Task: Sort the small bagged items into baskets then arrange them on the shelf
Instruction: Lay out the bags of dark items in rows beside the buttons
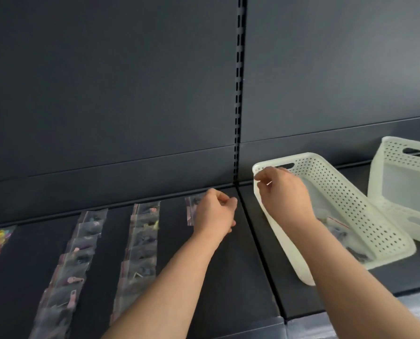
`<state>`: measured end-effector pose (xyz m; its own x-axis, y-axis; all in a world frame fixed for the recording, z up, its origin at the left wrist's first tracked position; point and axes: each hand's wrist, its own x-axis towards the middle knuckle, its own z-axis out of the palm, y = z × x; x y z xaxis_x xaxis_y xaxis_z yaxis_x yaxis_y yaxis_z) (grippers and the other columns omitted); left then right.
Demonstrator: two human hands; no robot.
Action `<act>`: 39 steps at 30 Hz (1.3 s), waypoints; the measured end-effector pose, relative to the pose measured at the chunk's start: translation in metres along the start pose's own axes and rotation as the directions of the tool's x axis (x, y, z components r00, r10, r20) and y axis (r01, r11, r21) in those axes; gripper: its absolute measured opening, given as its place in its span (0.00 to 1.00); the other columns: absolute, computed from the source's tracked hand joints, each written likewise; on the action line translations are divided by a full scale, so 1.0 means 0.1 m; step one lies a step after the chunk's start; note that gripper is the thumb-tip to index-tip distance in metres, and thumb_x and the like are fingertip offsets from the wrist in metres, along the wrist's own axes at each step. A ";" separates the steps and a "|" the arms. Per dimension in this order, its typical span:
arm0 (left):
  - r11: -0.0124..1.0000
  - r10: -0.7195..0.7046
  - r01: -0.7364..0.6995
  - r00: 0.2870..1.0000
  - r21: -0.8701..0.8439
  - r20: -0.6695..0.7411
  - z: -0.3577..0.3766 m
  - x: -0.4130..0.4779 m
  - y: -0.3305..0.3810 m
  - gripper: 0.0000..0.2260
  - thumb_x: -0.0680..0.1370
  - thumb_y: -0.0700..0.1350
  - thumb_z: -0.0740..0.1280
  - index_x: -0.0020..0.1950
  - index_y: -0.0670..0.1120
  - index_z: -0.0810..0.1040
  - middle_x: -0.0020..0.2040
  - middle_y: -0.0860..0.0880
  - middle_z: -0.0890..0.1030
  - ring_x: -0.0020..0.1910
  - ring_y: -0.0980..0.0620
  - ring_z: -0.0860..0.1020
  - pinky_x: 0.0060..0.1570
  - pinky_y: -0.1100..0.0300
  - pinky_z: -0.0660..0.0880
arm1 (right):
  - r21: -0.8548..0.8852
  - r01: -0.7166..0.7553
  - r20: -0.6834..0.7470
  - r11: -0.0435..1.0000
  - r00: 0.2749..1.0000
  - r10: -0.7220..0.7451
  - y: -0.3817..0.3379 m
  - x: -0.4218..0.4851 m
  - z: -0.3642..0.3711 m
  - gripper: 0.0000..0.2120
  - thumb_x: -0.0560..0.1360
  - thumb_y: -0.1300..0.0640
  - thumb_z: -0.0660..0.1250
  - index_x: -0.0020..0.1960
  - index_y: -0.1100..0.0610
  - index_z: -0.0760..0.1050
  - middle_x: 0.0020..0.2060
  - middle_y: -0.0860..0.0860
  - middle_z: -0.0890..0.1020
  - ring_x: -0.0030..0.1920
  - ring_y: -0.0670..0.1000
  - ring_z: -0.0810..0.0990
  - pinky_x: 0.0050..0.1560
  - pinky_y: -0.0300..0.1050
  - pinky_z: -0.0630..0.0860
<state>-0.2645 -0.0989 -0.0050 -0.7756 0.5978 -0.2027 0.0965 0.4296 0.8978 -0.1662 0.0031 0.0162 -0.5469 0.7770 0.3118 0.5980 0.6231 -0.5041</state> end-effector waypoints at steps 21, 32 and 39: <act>0.993 0.009 -0.007 1.000 -0.118 0.020 0.52 -0.37 0.27 0.09 0.79 0.46 0.66 0.57 0.46 0.74 0.46 0.49 0.81 0.36 0.55 0.78 0.35 0.61 0.78 | -0.029 -0.265 0.182 0.964 0.947 0.266 1.20 0.38 -0.11 0.05 0.79 0.57 0.58 0.46 0.57 0.70 0.41 0.54 0.78 0.40 0.55 0.75 0.39 0.47 0.69; 0.985 0.106 -0.101 0.994 -0.138 0.028 0.03 -0.45 0.12 0.22 0.73 0.47 0.75 0.63 0.55 0.71 0.56 0.59 0.78 0.54 0.58 0.78 0.54 0.59 0.76 | 0.011 0.342 0.387 0.940 0.865 -0.320 0.15 0.01 -0.64 0.03 0.79 0.53 0.61 0.51 0.48 0.72 0.42 0.45 0.82 0.42 0.51 0.80 0.42 0.46 0.75; 0.993 0.063 -0.060 0.998 -0.103 0.019 -0.31 -0.52 -0.19 0.04 0.80 0.40 0.67 0.47 0.48 0.80 0.41 0.52 0.81 0.40 0.55 0.77 0.40 0.62 0.75 | 0.204 0.172 0.473 0.964 0.845 -0.251 -0.10 -0.29 -0.12 0.14 0.79 0.53 0.61 0.64 0.53 0.70 0.43 0.45 0.78 0.46 0.48 0.75 0.48 0.43 0.70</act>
<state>-0.2450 -0.1591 0.0008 -0.7558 0.6366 -0.1536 0.0781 0.3205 0.9440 -0.1490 -0.0246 0.0215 -0.8890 0.4578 0.0089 0.3626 0.7158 -0.5968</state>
